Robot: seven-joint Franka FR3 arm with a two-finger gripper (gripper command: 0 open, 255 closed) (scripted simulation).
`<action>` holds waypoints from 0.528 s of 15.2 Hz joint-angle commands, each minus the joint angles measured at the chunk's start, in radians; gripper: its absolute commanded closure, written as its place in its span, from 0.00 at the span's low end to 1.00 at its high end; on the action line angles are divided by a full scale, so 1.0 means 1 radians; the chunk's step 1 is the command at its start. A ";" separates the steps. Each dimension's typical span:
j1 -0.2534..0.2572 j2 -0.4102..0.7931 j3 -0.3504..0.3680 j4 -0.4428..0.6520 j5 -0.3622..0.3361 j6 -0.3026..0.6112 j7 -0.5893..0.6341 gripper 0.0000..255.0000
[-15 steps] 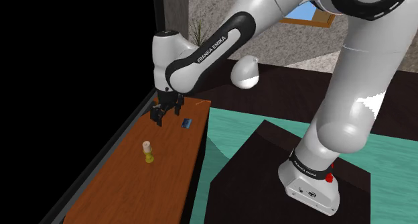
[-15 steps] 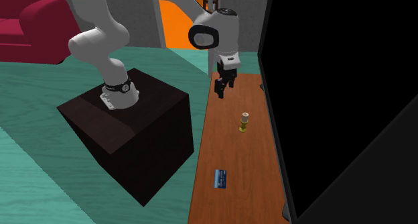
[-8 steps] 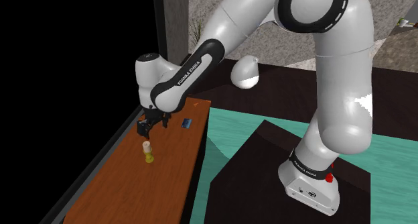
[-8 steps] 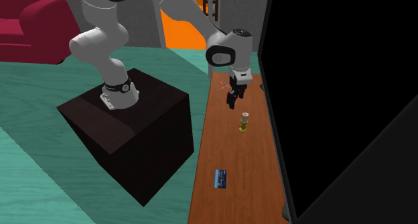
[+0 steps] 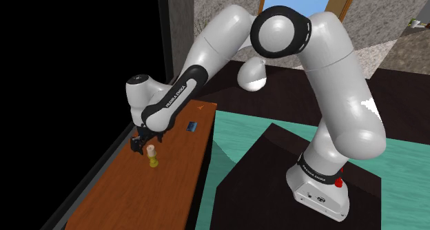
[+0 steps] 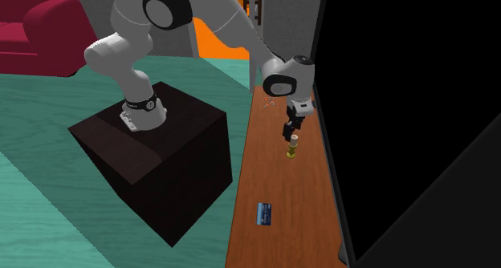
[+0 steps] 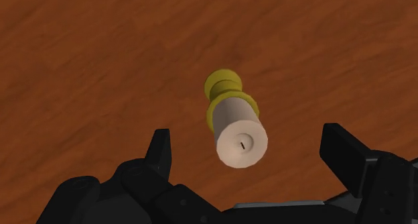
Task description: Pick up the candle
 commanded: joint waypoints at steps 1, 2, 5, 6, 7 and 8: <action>0.004 0.023 -0.006 0.011 -0.005 0.013 0.003 0.00; 0.007 0.034 -0.010 0.014 -0.008 0.020 0.005 0.00; 0.015 0.074 -0.021 0.029 -0.018 0.046 0.010 0.00; 0.015 0.074 -0.021 0.029 -0.018 0.046 0.010 0.00; 0.015 0.074 -0.021 0.029 -0.018 0.046 0.010 0.00; 0.015 0.073 -0.021 0.025 -0.018 0.048 0.011 1.00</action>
